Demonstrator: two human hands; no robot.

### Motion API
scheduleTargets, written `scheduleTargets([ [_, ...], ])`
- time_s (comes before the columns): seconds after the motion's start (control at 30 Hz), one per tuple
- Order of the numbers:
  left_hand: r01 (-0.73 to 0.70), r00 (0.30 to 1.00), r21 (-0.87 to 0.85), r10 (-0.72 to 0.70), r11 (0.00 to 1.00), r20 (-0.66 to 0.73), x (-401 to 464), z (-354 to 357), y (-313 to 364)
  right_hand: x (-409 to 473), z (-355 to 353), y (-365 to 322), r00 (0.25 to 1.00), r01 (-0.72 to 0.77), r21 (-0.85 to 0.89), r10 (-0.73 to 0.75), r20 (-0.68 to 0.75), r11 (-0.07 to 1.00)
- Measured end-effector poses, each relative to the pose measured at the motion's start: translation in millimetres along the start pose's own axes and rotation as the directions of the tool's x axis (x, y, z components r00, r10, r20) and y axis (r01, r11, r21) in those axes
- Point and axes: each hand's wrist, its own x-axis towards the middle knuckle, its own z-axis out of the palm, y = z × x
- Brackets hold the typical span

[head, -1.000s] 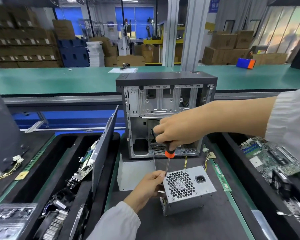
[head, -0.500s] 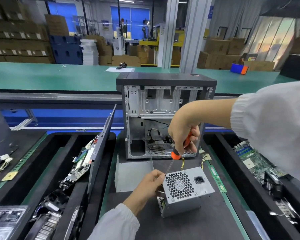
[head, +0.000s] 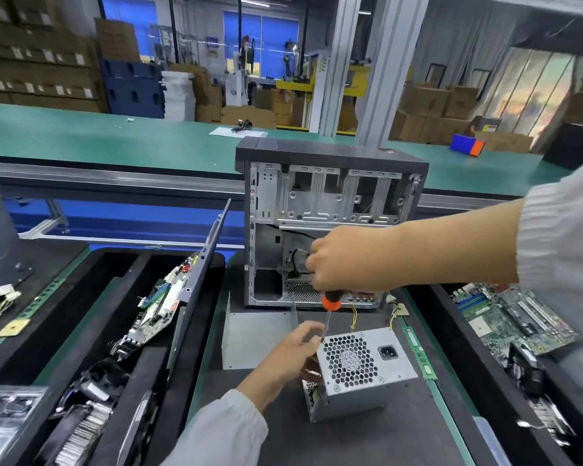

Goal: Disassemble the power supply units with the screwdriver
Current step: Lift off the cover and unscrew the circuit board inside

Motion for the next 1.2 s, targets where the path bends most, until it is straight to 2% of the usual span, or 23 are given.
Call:
scheduleTargets([
  [0.07,-0.081,0.996,0.078,0.078,0.994,0.034,0,1,-2,3,-3,7,0.978,-0.159,0.345,0.1,0.185,0.925],
  [0.1,-0.131,0.991,0.119,0.126,0.984,0.052,0,1,-1,4,-5,10,0.955,-0.251,0.509,0.127,0.267,0.823],
  [0.17,-0.188,0.982,0.157,0.185,0.969,0.033,0,3,1,8,-4,17,0.882,-0.463,0.715,0.192,0.431,0.523],
  [0.23,-0.204,0.978,0.15,0.209,0.967,-0.019,1,4,1,11,1,27,0.723,-0.688,0.674,0.17,0.67,0.271],
  [0.3,-0.216,0.972,0.183,0.23,0.959,-0.056,3,5,0,12,2,33,0.563,-0.814,0.552,0.012,0.826,0.183],
  [0.33,-0.218,0.97,0.204,0.235,0.955,-0.068,4,5,-1,13,3,33,0.542,-0.822,0.538,-0.03,0.84,0.187],
  [0.37,-0.213,0.969,0.218,0.234,0.953,-0.079,4,4,-2,12,4,33,0.562,-0.799,0.55,-0.024,0.827,0.243],
  [0.4,-0.205,0.969,0.219,0.229,0.954,-0.089,5,4,-2,11,4,31,0.618,-0.737,0.574,0.012,0.786,0.356],
  [0.47,-0.196,0.969,0.21,0.222,0.958,-0.106,7,2,-4,8,1,20,0.782,-0.501,0.517,0.108,0.614,0.694],
  [0.5,-0.198,0.968,0.214,0.224,0.957,-0.109,8,2,-3,5,1,14,0.862,-0.359,0.398,0.136,0.489,0.844],
  [0.53,-0.201,0.968,0.218,0.228,0.955,-0.107,8,2,-3,3,0,9,0.933,-0.22,0.235,0.134,0.334,0.947],
  [0.57,-0.205,0.967,0.222,0.232,0.953,-0.102,8,2,-3,0,0,5,0.982,-0.097,0.067,0.084,0.166,0.993],
  [0.63,-0.221,0.965,0.234,0.247,0.947,-0.086,8,2,-3,-6,-2,0,0.994,0.067,-0.108,-0.075,-0.079,0.992],
  [0.73,-0.246,0.961,0.185,0.264,0.951,-0.08,6,2,-2,-5,1,-3,0.974,0.121,-0.169,-0.149,-0.168,0.978],
  [0.8,-0.253,0.956,0.176,0.273,0.951,-0.105,7,3,-1,-2,0,-5,0.993,0.035,-0.072,-0.043,-0.111,0.997],
  [0.87,-0.276,0.946,0.206,0.303,0.939,-0.113,10,2,-2,-1,-2,3,0.985,-0.168,0.143,0.171,-0.005,0.975],
  [0.93,-0.29,0.939,0.221,0.322,0.931,-0.122,12,2,-3,-5,-3,17,0.912,-0.409,0.292,0.379,0.157,0.864],
  [1.0,-0.297,0.935,0.204,0.327,0.933,-0.137,14,2,-4,-9,3,24,0.821,-0.568,0.409,0.454,0.347,0.714],
  [1.07,-0.296,0.934,0.199,0.327,0.934,-0.144,16,2,-4,-10,10,23,0.786,-0.615,0.45,0.459,0.414,0.648],
  [1.2,-0.304,0.944,0.177,0.322,0.936,-0.077,18,-5,3,-17,19,22,0.84,-0.542,0.454,0.467,0.274,0.707],
])
